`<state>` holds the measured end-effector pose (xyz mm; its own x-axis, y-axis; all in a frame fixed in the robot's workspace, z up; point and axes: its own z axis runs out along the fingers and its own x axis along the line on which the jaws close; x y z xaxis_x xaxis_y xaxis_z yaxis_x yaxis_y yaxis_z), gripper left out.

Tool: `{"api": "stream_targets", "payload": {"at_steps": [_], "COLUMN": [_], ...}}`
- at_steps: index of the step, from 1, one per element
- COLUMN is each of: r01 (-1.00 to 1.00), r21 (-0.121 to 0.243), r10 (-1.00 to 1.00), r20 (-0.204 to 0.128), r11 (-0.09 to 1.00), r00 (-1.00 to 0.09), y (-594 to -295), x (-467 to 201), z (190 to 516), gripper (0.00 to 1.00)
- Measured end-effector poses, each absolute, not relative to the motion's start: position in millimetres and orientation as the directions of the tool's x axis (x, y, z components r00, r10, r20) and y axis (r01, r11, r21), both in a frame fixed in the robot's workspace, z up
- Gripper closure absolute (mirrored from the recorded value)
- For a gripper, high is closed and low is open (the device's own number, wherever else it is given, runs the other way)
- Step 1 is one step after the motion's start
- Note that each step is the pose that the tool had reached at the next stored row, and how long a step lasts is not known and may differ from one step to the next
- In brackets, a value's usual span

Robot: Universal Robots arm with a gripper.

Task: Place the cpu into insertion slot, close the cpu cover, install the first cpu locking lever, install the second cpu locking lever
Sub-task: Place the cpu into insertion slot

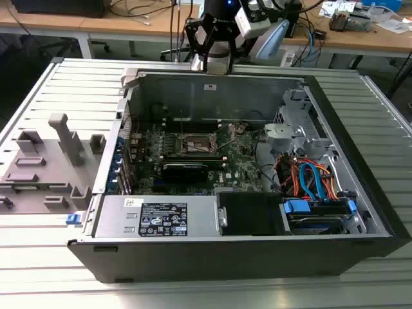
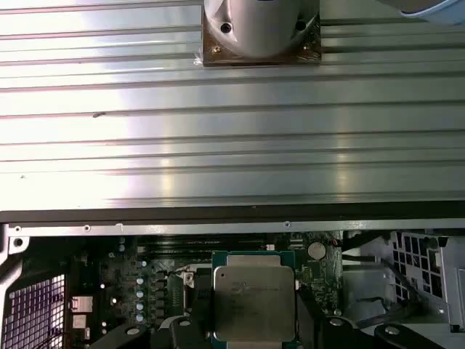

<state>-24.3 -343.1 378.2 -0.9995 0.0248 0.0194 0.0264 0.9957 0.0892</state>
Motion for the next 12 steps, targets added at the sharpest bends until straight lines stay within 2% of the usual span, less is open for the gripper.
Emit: {"api": "stream_targets", "payload": {"at_steps": [12], "r01": [0.026], "r21": [0.089], "r10": [0.025], "r20": [0.019], "r11": [0.996], "r00": [-1.0], "y": [-343], "x": [-24], "z": [362], "gripper": [0.45]}}
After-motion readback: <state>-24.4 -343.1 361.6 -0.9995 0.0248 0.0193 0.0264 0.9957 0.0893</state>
